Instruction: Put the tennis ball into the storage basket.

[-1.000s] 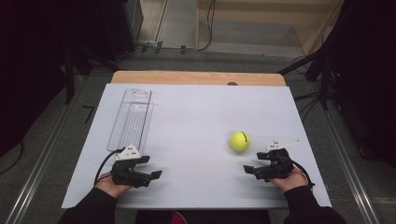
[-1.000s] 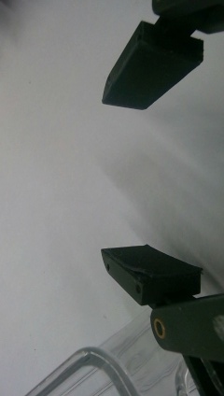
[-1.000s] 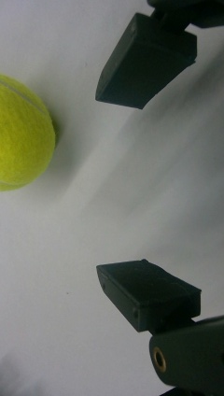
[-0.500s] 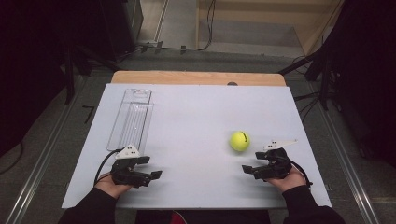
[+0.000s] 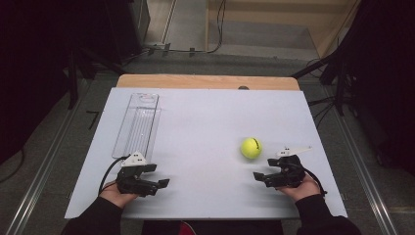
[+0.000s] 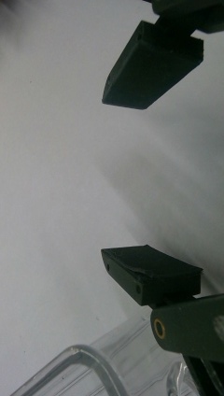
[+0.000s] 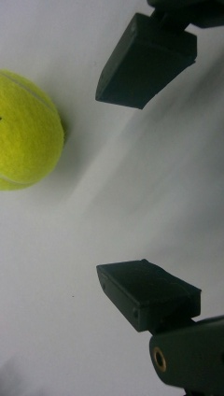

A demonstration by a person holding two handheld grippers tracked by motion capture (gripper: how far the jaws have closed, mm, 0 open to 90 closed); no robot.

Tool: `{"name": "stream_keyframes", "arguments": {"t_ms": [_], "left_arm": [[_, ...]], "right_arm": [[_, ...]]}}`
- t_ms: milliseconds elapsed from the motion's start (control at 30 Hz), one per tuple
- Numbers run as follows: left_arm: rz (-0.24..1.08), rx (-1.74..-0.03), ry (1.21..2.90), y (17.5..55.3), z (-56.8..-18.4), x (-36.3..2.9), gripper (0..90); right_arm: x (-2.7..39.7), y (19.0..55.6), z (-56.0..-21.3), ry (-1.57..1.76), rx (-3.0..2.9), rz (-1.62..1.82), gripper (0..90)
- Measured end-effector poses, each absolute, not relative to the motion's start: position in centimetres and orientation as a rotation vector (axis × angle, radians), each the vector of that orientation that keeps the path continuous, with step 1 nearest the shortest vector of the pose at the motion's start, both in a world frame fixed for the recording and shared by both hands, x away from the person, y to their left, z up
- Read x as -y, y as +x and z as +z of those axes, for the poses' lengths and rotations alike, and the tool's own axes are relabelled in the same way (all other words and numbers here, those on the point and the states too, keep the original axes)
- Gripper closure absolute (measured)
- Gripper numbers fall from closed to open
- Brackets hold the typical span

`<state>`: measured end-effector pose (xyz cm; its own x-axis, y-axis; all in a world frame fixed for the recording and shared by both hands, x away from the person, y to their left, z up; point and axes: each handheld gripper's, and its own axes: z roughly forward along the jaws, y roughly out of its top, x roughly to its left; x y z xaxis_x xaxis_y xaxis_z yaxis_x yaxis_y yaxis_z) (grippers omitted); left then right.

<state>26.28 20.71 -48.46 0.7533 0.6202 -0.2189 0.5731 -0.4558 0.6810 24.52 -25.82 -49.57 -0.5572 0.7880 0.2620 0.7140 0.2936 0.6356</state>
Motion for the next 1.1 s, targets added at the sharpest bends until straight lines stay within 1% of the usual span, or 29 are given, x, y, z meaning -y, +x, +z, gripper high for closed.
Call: {"name": "stream_keyframes", "arguments": {"t_ms": [833, 1100], "left_arm": [[0.093, -0.882, 2.167, 26.23, -48.38, -20.77, 22.6], [0.090, -0.886, 2.164, 26.22, -48.39, -20.74, 22.7]], "right_arm": [[25.97, 24.52, -49.27, 1.451, -2.418, 1.112, 13.6], [26.63, 24.84, -48.86, 1.491, -2.357, 1.132, 13.6]]}}
